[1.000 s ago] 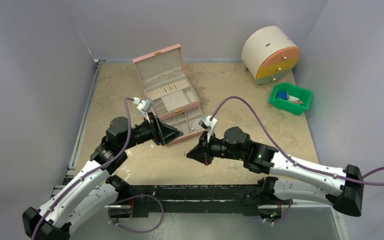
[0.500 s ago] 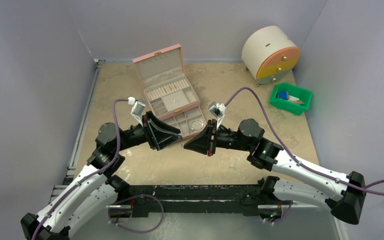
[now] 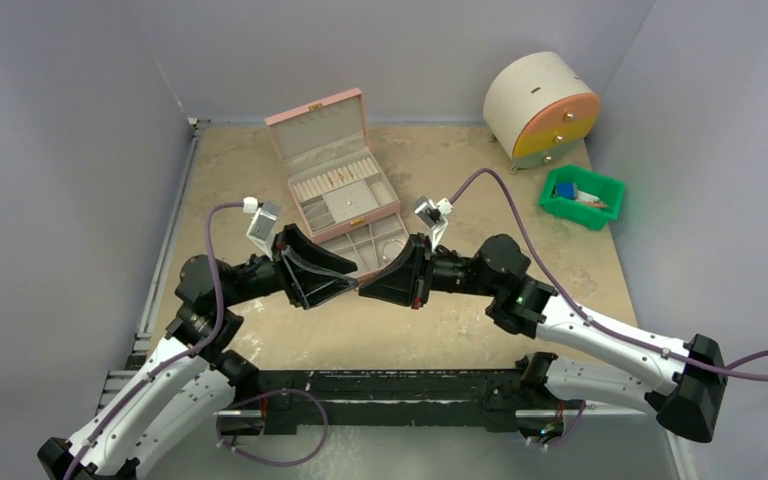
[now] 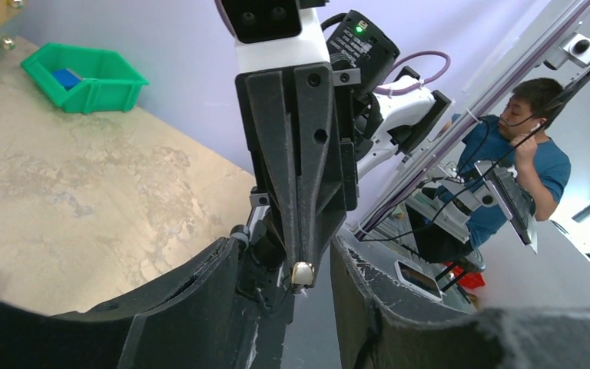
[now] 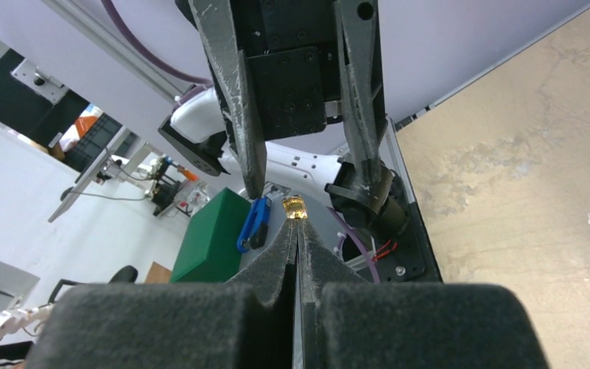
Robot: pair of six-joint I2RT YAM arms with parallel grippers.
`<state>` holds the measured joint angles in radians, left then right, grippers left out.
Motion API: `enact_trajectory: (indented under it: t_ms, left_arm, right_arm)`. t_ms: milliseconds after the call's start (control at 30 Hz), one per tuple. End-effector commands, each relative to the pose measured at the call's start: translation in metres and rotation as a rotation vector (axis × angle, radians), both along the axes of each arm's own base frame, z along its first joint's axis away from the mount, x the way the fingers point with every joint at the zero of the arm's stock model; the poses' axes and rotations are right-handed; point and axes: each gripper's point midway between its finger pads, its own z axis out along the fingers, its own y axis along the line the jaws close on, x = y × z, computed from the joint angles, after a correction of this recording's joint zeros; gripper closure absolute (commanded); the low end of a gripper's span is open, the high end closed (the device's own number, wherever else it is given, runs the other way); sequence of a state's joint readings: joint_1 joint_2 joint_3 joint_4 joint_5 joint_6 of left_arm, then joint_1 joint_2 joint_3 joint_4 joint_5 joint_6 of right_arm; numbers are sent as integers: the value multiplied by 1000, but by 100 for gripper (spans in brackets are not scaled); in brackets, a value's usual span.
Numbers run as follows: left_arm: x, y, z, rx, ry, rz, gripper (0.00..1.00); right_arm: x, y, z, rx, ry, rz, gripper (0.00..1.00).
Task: Organize the mixed jewelry
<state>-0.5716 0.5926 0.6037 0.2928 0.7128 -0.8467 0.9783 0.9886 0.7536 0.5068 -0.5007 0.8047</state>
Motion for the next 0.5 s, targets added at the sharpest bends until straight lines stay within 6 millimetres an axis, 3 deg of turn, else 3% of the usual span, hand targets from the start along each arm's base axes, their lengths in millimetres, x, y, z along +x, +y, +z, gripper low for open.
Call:
enact_trajectory:
  t_ms: [0, 467]
  left_arm:
    - [-17, 5, 31, -55, -106, -43, 54]
    - [-13, 6, 25, -17, -102, -16, 57]
  right_arm:
    - [-2, -2, 47, 135, -39, 16, 100]
    - [9, 0, 45, 139, -20, -28, 100]
